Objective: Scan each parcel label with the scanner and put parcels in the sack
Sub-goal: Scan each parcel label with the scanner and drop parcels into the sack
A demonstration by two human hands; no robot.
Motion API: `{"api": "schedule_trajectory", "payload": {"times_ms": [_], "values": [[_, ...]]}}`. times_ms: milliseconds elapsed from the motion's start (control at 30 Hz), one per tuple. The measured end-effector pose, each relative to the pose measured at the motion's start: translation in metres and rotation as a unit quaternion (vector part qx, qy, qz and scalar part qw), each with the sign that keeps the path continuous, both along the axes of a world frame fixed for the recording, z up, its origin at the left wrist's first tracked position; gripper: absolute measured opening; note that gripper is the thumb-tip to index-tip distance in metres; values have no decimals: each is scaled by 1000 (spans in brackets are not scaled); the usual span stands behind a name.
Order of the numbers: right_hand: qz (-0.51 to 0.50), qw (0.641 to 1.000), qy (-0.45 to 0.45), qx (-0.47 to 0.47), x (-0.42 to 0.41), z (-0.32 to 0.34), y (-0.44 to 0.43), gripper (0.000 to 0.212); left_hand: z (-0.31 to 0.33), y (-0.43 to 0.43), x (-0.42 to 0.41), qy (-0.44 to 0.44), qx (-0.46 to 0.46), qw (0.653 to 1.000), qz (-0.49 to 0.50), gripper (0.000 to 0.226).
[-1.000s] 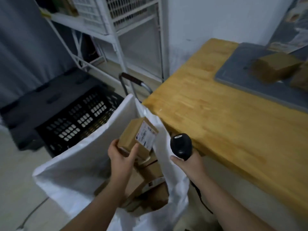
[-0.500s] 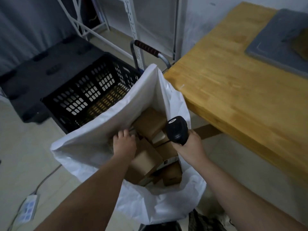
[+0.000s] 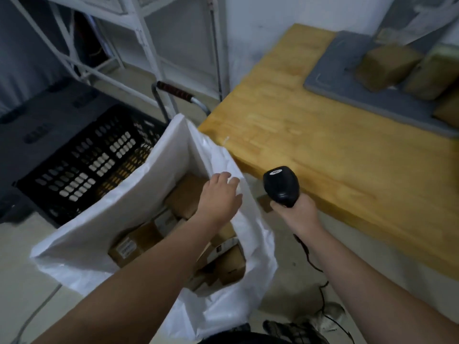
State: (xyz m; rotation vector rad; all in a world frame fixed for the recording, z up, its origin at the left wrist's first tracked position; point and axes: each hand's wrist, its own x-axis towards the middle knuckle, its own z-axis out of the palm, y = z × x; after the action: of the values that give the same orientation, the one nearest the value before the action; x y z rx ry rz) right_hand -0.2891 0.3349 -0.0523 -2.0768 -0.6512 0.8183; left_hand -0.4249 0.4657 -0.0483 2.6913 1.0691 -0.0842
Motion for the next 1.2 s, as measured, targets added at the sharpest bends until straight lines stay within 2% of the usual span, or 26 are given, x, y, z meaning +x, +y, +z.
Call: {"api": "schedule_trajectory", "payload": {"times_ms": [100,167,367,500,600,900,1067,1200], "values": [[-48,999,0,17,40,15,-27,38,17,-15,54,-18,9,998,-53,42],[-80,996,-1,23,67,24,-47,41,26,-29,93,-26,4,996,-83,44],[-199,979,-17,37,159,41,-124,35,40,-92,212,-49,-19,983,-175,46],[-246,968,-42,21,227,48,-182,31,42,-139,287,-59,-61,976,-201,48],[-281,959,-48,2,272,51,-226,36,38,-177,337,-61,-90,972,-209,48],[-361,931,-34,-28,382,49,-307,21,18,-259,445,-64,-289,945,-138,49],[-323,946,24,-27,407,39,-310,16,14,-275,481,-30,-399,914,-71,63],[-308,950,49,10,406,26,-293,14,3,-270,480,-80,-464,881,37,60]]}}
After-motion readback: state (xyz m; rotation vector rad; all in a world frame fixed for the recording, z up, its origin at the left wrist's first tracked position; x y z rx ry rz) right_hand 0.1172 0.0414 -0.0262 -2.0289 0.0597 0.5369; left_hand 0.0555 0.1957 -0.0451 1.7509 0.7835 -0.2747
